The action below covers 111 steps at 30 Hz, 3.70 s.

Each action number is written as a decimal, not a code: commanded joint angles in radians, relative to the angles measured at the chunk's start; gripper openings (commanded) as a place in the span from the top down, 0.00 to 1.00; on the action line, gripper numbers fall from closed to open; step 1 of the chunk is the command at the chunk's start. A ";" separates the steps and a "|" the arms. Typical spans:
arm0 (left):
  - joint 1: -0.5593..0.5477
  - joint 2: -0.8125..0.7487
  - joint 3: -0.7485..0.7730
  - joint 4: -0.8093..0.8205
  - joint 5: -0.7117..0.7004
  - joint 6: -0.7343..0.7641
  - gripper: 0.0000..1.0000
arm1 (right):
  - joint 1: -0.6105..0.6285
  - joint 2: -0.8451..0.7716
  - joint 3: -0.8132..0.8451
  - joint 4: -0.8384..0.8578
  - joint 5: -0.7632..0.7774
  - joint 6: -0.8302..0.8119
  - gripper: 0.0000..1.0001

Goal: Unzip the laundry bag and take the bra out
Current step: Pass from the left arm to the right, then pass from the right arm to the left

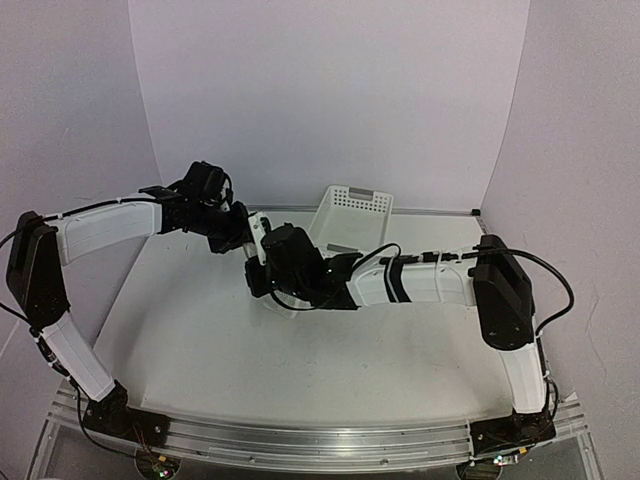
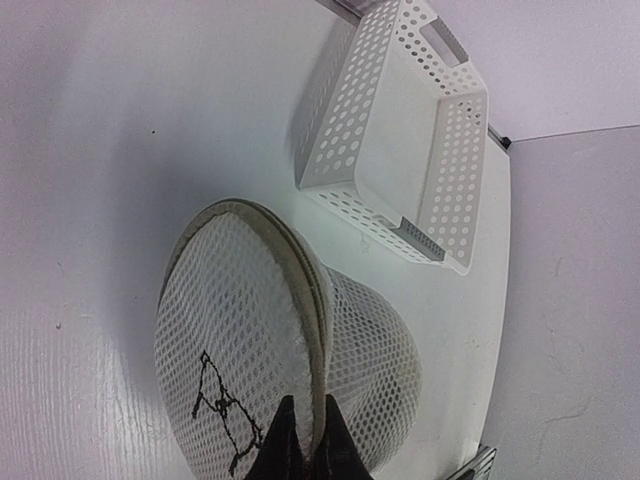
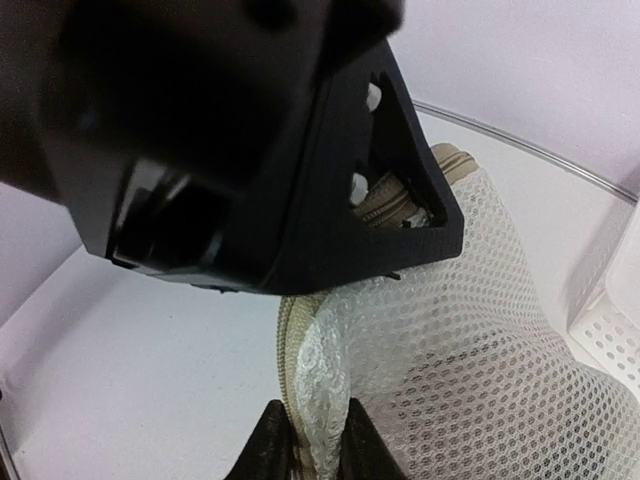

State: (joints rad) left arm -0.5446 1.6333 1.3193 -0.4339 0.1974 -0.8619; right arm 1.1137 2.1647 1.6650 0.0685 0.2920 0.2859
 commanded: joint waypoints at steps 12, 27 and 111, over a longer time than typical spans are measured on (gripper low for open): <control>-0.011 -0.095 0.030 0.099 0.022 0.029 0.53 | 0.005 -0.120 -0.093 0.111 0.051 0.030 1.00; -0.009 -0.328 -0.096 0.099 -0.170 0.228 0.21 | -0.024 -0.298 -0.229 0.161 0.000 0.138 1.00; 0.015 -0.257 -0.735 1.294 0.301 -0.435 1.00 | -0.238 -0.458 -0.676 0.737 -0.531 0.713 0.88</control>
State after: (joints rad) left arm -0.5266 1.3960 0.5663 0.7872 0.4740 -1.3094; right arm 0.8745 1.7725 1.0000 0.7464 -0.2028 1.0344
